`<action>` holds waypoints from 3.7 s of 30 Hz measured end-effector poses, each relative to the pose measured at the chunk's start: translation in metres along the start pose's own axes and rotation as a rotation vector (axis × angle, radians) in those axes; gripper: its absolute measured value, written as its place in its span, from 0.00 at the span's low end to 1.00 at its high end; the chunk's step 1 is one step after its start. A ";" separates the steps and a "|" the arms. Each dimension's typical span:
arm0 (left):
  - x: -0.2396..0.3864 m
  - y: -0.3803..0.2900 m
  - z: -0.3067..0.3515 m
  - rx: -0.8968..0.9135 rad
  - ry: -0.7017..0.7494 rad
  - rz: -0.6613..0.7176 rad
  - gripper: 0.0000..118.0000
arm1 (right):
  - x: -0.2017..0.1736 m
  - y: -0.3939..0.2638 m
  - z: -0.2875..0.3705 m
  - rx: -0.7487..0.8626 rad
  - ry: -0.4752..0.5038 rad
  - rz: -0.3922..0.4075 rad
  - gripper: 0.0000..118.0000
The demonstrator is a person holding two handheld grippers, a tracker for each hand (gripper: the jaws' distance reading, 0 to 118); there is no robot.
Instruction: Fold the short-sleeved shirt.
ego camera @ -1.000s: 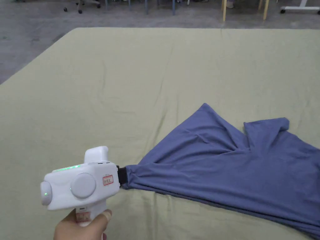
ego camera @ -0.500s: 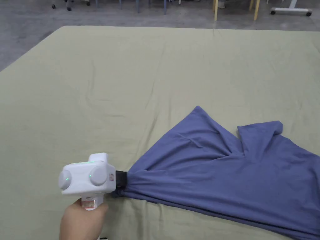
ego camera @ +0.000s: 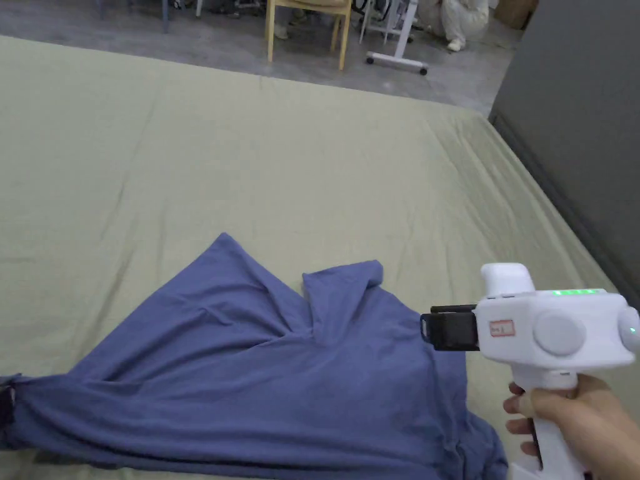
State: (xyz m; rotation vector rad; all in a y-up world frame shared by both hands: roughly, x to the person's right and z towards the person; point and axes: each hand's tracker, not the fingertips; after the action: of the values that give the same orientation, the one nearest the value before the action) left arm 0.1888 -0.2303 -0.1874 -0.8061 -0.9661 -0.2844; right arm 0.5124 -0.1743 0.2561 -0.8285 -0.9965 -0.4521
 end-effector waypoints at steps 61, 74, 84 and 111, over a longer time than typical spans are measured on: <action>0.068 0.501 0.183 0.485 0.013 -0.121 0.03 | 0.008 0.364 0.312 0.587 -0.334 0.088 0.04; 0.085 0.468 0.105 0.377 0.027 -0.152 0.03 | 0.021 0.360 0.204 0.444 -0.288 0.027 0.04; 0.075 0.334 -0.036 0.046 0.069 -0.110 0.03 | 0.020 0.236 0.040 0.237 -0.180 -0.013 0.04; -0.017 0.025 0.059 -0.308 -0.102 -0.255 0.03 | 0.031 -0.129 0.120 -0.091 -0.064 -0.045 0.04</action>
State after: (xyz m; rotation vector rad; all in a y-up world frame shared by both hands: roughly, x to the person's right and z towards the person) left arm 0.1569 -0.1729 -0.1950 -0.9845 -1.1396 -0.6289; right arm 0.3746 -0.1593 0.3689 -0.9085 -1.0610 -0.5153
